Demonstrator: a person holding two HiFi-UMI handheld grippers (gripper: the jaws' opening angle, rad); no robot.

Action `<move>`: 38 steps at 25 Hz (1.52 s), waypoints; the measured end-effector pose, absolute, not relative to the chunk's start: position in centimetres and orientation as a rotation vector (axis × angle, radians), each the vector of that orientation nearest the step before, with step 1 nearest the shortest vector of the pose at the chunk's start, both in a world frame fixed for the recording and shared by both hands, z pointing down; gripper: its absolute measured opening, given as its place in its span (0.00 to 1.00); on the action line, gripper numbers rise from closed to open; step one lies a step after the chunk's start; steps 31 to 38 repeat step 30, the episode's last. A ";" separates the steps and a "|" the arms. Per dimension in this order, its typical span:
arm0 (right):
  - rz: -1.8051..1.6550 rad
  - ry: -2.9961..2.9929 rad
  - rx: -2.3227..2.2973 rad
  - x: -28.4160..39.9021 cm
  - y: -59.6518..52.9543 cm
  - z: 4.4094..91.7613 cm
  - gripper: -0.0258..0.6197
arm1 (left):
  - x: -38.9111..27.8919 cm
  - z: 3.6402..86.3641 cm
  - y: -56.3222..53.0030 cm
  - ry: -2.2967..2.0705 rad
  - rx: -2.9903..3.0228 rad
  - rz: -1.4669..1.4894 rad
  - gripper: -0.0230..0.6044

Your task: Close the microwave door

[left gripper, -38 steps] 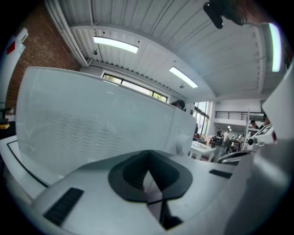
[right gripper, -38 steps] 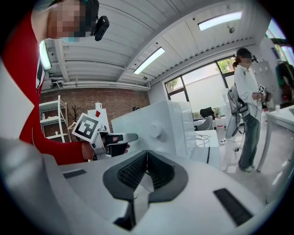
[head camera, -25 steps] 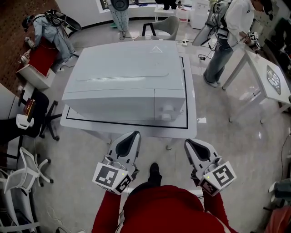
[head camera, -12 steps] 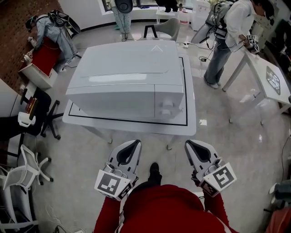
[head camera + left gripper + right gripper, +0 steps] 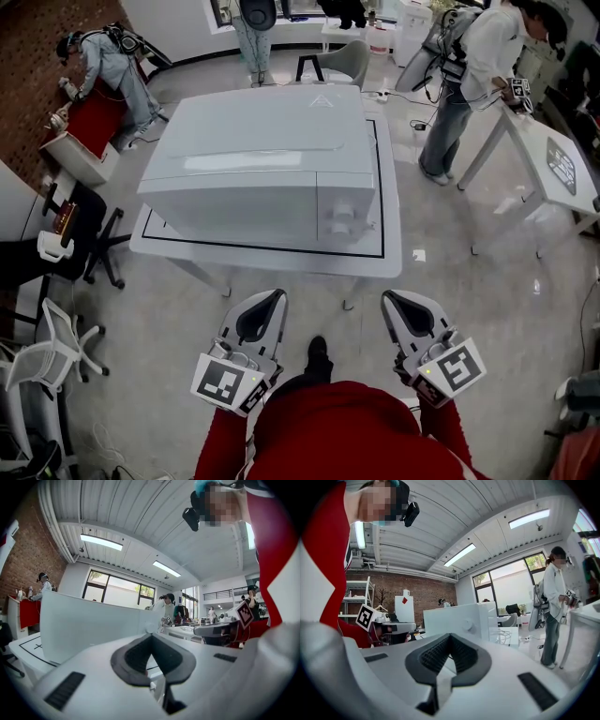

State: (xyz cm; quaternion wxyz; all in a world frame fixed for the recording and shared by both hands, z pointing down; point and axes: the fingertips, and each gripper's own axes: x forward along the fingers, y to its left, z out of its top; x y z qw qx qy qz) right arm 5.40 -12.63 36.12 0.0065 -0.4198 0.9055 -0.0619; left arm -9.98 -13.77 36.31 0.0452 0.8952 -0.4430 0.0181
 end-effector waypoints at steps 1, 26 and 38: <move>-0.189 2.834 -1.318 5.4 -12.6 36.1 0.06 | -10.0 36.3 -13.7 -1.354 2.733 0.054 0.05; -0.172 2.850 -1.354 4.9 -13.3 36.7 0.06 | -10.6 36.7 -14.2 -1.363 2.709 0.037 0.05; -0.171 2.847 -1.354 4.8 -13.5 36.7 0.06 | -10.7 36.8 -14.3 -1.360 2.706 0.040 0.05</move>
